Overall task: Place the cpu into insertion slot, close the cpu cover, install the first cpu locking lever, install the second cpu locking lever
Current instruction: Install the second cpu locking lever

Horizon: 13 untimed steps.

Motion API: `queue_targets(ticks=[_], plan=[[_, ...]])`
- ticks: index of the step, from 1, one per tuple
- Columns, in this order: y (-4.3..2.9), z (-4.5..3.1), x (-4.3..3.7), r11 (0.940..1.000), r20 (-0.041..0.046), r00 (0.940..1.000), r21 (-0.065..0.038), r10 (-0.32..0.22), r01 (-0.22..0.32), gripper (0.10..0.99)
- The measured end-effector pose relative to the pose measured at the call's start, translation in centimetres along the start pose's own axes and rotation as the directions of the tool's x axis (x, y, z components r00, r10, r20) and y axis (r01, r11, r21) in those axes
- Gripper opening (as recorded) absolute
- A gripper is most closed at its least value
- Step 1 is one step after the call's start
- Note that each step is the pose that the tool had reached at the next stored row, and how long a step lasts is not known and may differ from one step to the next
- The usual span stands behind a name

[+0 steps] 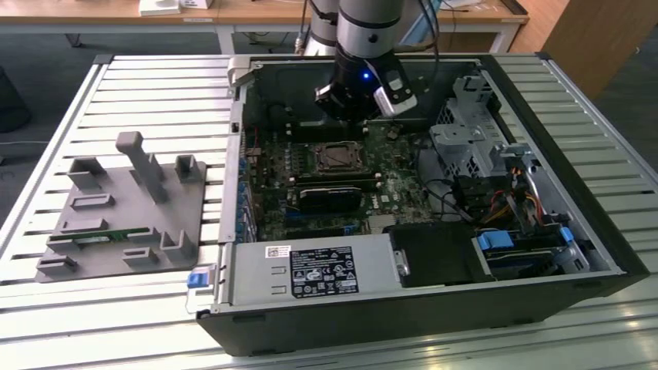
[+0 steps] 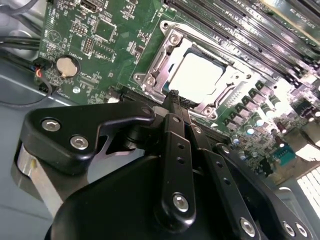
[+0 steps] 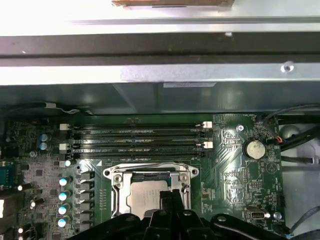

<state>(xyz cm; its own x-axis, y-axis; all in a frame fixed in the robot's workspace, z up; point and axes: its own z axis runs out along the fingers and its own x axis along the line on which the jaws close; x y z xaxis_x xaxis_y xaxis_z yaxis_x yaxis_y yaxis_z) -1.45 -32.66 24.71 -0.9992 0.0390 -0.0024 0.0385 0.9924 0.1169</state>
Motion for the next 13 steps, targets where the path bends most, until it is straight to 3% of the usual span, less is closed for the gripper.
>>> queue_targets(ticks=[4,6,10,13], plan=[[0.10,-0.86,0.00,1.0000,0.0000,1.0000,0.000,0.000,0.000,0.106],[0.08,-0.93,-0.01,1.0000,0.0000,1.0000,0.000,0.000,0.000,0.106],[-0.51,-0.99,-0.03,1.0000,-0.0002,1.0000,-0.004,0.000,0.000,0.106],[-1.30,-1.03,-0.06,0.9999,-0.0005,1.0000,-0.015,0.000,0.000,0.106]])
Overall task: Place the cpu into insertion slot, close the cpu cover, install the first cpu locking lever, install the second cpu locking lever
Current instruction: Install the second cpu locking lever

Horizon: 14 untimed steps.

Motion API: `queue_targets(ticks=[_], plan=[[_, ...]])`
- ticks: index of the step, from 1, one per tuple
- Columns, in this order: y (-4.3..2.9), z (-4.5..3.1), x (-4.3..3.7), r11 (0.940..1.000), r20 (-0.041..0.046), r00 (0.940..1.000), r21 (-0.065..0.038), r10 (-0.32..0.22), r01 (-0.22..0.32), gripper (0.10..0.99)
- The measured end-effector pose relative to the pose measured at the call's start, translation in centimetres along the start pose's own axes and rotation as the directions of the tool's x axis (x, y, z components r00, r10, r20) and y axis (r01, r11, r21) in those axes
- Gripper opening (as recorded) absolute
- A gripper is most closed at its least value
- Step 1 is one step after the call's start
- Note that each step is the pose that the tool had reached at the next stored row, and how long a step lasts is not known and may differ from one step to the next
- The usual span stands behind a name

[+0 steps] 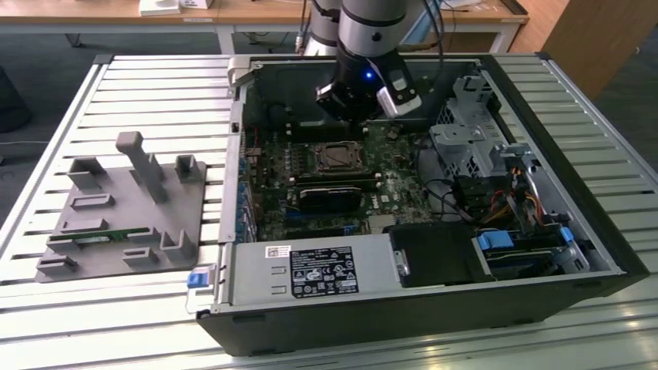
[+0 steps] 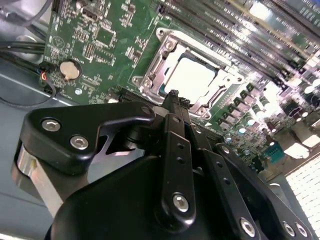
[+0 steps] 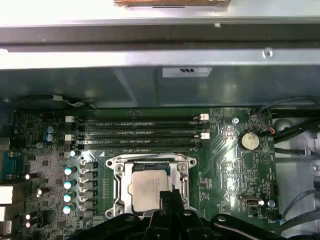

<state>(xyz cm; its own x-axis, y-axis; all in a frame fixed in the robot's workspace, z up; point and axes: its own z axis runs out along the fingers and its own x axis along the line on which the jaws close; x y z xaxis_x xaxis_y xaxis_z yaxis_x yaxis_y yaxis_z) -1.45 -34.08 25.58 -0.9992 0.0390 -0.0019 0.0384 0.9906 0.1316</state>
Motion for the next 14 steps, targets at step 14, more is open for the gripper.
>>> queue_targets(ticks=[14], plan=[[-1.52,0.56,-0.05,0.9978,-0.0061,1.0000,-0.066,-0.003,0.003,0.106]])
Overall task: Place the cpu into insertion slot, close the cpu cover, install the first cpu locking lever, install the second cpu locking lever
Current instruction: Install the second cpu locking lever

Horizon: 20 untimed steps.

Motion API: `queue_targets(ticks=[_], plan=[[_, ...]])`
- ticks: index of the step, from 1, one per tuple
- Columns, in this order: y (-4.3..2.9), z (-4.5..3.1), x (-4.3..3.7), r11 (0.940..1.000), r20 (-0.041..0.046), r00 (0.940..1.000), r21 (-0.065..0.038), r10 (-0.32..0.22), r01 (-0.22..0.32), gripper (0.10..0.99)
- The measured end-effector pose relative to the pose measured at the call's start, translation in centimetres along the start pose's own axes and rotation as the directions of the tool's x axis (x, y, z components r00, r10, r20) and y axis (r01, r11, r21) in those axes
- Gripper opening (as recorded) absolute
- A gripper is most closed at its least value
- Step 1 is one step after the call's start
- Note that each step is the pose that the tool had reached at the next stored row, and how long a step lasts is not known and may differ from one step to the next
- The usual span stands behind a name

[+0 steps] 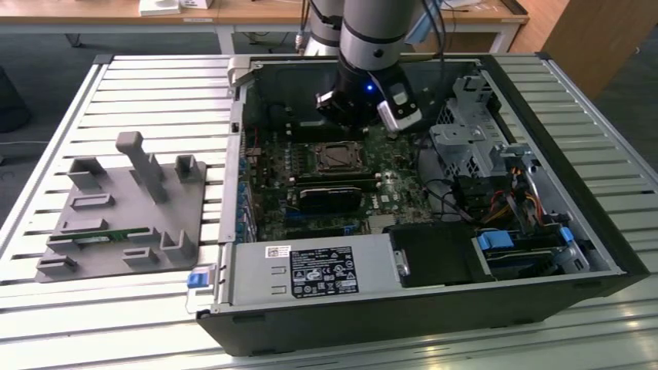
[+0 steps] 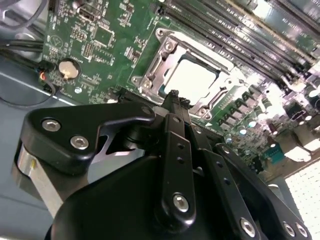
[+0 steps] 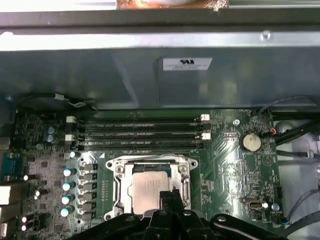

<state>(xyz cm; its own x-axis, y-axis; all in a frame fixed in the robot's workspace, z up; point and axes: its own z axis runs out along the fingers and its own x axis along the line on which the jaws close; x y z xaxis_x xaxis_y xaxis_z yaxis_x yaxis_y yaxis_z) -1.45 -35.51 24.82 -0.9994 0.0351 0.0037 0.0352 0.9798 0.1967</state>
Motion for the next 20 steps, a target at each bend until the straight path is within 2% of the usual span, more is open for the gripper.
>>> queue_targets(ticks=[7,16,20], plan=[[-1.46,0.06,-0.04,1.0000,-0.0009,1.0000,0.000,-0.003,0.003,0.106],[-1.69,0.08,-0.05,1.0000,-0.0009,1.0000,0.000,-0.003,0.003,0.106],[-2.05,0.12,-0.06,1.0000,-0.0009,1.0000,0.000,-0.003,0.003,0.106]])
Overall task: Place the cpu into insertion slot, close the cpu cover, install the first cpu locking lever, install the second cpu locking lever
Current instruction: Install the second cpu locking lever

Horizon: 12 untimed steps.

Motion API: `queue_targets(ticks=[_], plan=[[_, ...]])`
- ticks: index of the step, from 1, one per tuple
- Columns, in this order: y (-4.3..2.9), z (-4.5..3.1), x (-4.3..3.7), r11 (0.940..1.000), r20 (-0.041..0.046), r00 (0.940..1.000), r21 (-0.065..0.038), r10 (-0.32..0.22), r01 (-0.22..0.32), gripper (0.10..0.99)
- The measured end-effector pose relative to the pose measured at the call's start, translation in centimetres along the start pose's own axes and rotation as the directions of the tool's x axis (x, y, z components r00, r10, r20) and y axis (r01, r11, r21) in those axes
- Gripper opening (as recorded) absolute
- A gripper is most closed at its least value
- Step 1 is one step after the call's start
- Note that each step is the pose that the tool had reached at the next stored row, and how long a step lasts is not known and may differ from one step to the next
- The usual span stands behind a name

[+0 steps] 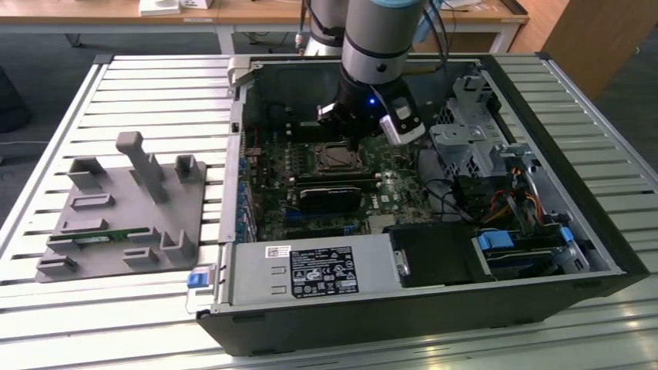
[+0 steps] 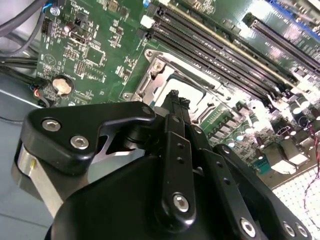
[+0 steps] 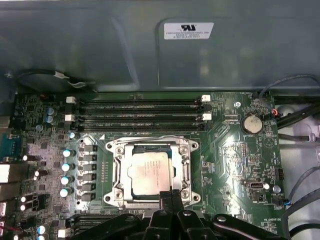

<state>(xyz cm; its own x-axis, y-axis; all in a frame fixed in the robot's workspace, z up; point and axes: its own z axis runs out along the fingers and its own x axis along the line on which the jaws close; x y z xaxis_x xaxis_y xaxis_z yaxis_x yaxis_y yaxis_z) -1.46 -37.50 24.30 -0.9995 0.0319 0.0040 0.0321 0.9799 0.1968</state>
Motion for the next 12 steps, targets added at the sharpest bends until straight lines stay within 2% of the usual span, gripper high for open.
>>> queue_targets(ticks=[6,12], plan=[[-0.68,0.55,-0.02,1.0000,-0.0016,1.0000,-0.001,0.000,0.000,0.106],[-1.15,0.64,0.31,1.0000,-0.0021,1.0000,-0.001,0.000,0.000,0.106]])
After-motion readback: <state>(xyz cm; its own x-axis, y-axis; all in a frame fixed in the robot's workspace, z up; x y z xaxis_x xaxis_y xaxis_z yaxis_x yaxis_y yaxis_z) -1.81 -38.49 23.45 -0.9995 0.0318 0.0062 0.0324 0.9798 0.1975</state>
